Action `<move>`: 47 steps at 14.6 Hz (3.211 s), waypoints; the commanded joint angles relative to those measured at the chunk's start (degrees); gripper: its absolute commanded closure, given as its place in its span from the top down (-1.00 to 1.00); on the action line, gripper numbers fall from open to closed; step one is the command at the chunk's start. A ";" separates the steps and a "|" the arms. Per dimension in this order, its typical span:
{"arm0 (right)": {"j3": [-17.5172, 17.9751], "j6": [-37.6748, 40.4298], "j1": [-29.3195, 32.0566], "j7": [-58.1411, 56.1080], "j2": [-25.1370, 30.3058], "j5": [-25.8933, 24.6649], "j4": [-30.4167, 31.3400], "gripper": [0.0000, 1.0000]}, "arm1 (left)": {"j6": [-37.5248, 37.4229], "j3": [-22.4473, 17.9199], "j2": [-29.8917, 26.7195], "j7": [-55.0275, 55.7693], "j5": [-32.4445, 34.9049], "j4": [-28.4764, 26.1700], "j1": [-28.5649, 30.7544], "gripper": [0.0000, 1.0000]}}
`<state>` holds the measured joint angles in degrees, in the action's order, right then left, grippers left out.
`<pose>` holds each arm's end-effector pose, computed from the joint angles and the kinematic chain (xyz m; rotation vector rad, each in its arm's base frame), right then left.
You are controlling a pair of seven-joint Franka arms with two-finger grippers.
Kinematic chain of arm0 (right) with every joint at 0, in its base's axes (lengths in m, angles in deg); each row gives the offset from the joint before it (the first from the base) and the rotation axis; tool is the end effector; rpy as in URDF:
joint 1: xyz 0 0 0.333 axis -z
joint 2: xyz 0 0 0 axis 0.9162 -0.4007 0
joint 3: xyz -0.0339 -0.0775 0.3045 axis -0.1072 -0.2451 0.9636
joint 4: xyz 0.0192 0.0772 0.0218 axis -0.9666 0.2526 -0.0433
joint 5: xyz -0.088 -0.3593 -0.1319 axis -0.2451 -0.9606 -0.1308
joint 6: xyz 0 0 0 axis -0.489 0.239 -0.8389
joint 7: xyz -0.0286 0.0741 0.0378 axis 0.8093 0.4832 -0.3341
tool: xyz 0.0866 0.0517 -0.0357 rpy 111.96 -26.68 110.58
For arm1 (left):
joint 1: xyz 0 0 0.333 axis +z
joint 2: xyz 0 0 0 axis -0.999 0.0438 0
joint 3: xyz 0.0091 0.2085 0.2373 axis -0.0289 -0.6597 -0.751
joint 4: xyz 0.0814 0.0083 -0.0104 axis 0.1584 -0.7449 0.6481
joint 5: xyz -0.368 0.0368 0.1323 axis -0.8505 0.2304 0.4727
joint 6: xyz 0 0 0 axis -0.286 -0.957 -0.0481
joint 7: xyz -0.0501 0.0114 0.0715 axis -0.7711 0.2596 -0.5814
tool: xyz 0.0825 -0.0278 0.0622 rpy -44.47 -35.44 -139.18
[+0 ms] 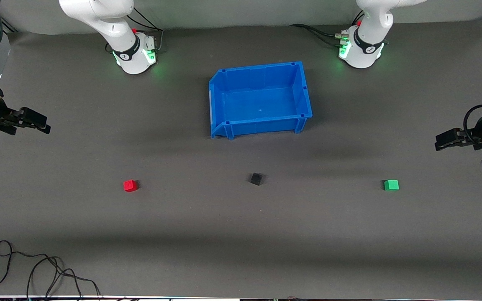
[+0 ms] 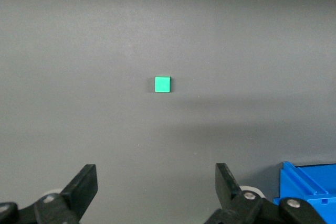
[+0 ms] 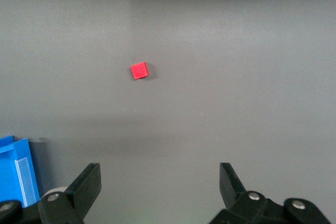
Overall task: Attach green and red cubes to black cube
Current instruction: 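Reach the right gripper to the red cube while the left gripper reaches the green cube, then grasp the red cube with the right gripper while the left gripper grasps the green cube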
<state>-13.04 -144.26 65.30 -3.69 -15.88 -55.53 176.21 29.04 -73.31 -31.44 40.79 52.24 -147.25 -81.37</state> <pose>0.5574 -0.0262 0.5916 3.1381 -0.0076 -0.0518 0.6079 0.0126 0.5611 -3.1271 0.0003 0.0832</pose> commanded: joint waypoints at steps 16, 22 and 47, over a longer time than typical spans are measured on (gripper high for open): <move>-1.20 -0.23 0.91 31.65 -6.05 5.32 -7.00 1.00 | 16.45 0.20 12.16 3.80 0.68 -5.14 1.45 0.94; -2.25 -0.32 2.40 67.26 -9.47 13.05 -7.79 1.00 | 23.22 0.20 22.72 -3.23 0.87 -5.58 0.56 0.79; -4.71 -31.34 -2.17 45.08 -39.36 36.71 4.16 1.00 | 25.70 0.20 30.37 4.10 2.45 -3.04 0.12 -0.93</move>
<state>-17.40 -175.61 63.27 43.01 -53.51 -20.56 182.57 58.67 -73.37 0.59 40.00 54.50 -151.91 -80.52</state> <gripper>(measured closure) 0.000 0.639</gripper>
